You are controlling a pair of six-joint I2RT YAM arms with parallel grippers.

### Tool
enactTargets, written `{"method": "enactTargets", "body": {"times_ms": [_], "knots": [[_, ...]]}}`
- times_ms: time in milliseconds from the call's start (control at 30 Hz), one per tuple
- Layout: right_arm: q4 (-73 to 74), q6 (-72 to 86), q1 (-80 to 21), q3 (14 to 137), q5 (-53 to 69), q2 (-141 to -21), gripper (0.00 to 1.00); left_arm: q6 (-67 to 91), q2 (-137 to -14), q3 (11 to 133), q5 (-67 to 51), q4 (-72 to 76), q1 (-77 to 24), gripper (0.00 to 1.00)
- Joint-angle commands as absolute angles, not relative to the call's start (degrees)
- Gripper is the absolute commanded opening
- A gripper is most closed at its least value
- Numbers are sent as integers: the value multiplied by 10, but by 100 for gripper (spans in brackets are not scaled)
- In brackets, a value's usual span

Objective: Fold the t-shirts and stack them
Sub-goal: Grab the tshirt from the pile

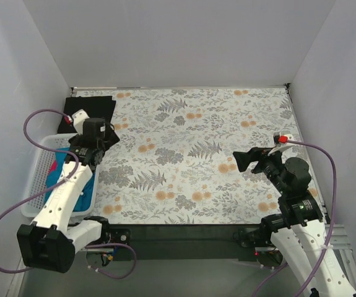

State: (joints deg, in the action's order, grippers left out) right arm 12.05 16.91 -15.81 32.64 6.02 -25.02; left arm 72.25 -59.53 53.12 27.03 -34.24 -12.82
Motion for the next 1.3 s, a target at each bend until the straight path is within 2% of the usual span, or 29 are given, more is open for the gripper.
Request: {"method": "enactTargets", "body": {"times_ms": [0,67,200,300,400,500,567,800,833,933,1033,1067,1267], "knots": [[91,175,-161,316,76,-236,98,737,-619,564,272,-332,-29,95],[90,170,-161,309,76,-231,98,739,-635,572,253,-323,42,89],[90,167,-164,302,70,-224,98,740,-687,584,298,-317,80,88],[91,166,-167,300,69,-227,98,775,-729,577,290,-322,122,84],[92,164,-170,300,70,-231,98,797,-765,554,272,-303,145,83],[94,165,-171,301,85,-240,98,825,-820,541,270,-297,156,74],[99,165,-170,305,87,-246,98,828,-832,534,267,-287,156,73],[109,166,-171,324,94,-265,98,828,-852,494,265,-253,156,50],[110,167,-171,326,93,-270,98,828,-854,485,264,-251,156,39],[114,167,-171,335,91,-275,98,814,-844,481,275,-250,153,18],[114,167,-171,344,95,-284,98,796,-803,494,320,-256,131,3],[115,167,-171,345,96,-287,98,789,-790,499,326,-257,126,0],[115,164,-171,376,111,-316,98,755,-725,582,402,-274,54,0]]}}
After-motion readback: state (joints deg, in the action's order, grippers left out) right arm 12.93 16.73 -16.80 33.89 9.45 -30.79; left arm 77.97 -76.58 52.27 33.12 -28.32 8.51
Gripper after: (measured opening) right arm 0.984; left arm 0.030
